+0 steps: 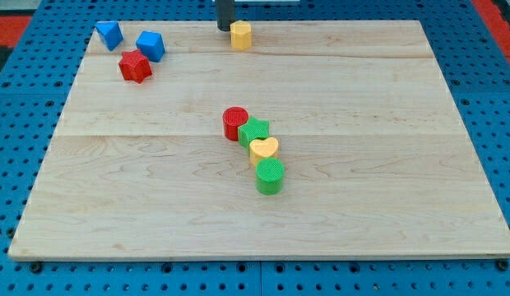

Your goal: Move your arm above the blue cube

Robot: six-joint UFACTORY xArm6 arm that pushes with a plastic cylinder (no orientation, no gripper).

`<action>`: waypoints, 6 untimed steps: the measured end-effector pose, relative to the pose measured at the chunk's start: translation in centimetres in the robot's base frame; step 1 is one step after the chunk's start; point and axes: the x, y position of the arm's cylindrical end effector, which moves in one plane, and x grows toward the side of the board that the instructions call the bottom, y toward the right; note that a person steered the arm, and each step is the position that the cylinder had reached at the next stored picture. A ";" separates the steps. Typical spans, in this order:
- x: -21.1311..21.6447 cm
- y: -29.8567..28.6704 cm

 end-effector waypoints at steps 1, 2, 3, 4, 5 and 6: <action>0.0 0.1; -0.3 0.0; -0.9 -2.6; -0.9 -5.7; -0.9 -8.3; -1.0 -11.4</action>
